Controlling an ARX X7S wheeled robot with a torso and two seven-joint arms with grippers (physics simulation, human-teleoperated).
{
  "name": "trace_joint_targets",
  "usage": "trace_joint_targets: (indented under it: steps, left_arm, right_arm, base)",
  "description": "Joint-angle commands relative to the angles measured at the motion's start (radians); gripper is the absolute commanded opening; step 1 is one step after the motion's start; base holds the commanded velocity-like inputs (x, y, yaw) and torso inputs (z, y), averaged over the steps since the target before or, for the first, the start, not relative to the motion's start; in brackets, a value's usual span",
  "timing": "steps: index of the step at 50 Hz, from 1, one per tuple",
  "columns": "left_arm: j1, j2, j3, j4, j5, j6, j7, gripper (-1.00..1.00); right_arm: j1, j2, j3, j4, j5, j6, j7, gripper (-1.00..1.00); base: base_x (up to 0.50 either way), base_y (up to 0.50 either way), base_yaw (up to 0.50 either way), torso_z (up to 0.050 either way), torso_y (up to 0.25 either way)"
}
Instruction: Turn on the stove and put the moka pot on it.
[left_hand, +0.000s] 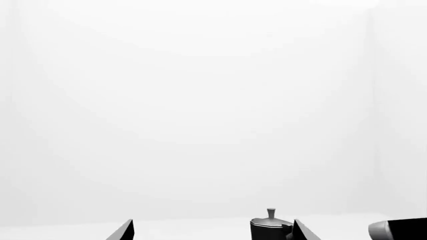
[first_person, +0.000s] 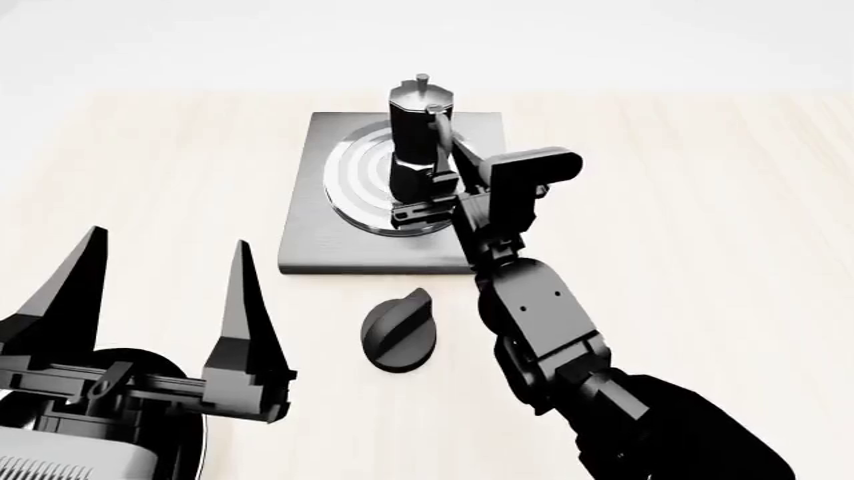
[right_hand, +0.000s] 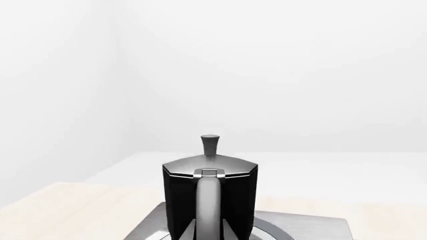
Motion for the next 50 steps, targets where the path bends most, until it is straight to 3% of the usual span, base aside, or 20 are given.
trace_joint_targets:
  steps: [1, 20, 40, 50]
  left_arm:
    - [0.006, 0.001, -0.001, -0.004, 0.002, 0.011, 0.002, 1.00]
    - [0.010, 0.002, -0.004, -0.005, 0.002, 0.019, 0.002, 1.00]
    - [-0.012, -0.010, -0.016, 0.031, -0.008, -0.022, -0.014, 1.00]
    - [-0.089, -0.044, -0.055, 0.105, -0.014, -0.134, -0.056, 1.00]
  right_arm:
    - [-0.012, -0.018, 0.010, 0.027, -0.027, -0.012, -0.008, 1.00]
    - [-0.020, 0.030, -0.011, -0.094, -0.048, 0.005, 0.026, 1.00]
    - [-0.005, 0.207, -0.020, -0.469, -0.097, 0.012, 0.191, 1.00]
    - [0.038, 0.333, -0.015, -0.736, -0.159, 0.021, 0.317, 1.00]
  base:
    - [0.00, 0.00, 0.00, 0.000, 0.000]
    - [0.00, 0.00, 0.00, 0.000, 0.000]
    - [0.00, 0.00, 0.00, 0.000, 0.000]
    - [0.00, 0.00, 0.00, 0.000, 0.000]
